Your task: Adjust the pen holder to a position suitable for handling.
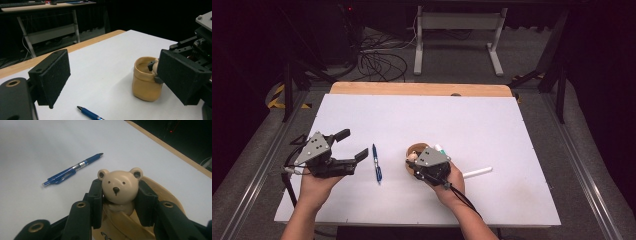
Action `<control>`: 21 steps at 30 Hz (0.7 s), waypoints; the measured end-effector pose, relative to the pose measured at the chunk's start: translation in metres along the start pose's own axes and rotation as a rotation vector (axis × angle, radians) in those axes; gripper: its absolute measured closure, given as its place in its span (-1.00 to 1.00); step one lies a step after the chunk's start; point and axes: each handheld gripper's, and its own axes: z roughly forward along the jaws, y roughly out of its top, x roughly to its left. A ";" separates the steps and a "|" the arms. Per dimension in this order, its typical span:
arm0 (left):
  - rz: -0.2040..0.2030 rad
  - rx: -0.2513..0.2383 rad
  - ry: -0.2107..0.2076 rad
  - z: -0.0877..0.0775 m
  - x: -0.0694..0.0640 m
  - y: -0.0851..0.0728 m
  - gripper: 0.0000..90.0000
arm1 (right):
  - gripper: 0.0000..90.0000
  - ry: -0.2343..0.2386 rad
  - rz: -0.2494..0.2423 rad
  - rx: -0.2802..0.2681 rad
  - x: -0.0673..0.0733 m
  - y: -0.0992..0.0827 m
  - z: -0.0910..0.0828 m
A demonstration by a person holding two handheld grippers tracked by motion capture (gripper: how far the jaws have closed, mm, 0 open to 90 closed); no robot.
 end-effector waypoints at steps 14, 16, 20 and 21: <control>0.010 0.008 0.003 0.001 -0.001 -0.001 -0.73 | 0.25 0.018 -0.015 -0.042 0.001 -0.006 -0.004; 0.009 0.009 0.002 0.001 -0.001 -0.001 -0.73 | 0.20 0.026 -0.010 -0.048 -0.001 -0.006 -0.006; 0.008 0.011 0.001 0.001 -0.001 -0.001 -0.73 | 0.07 0.096 0.014 -0.123 -0.011 -0.004 -0.019; 0.009 0.010 0.001 0.001 -0.001 -0.001 -0.73 | 0.07 0.096 0.014 -0.123 -0.011 -0.004 -0.019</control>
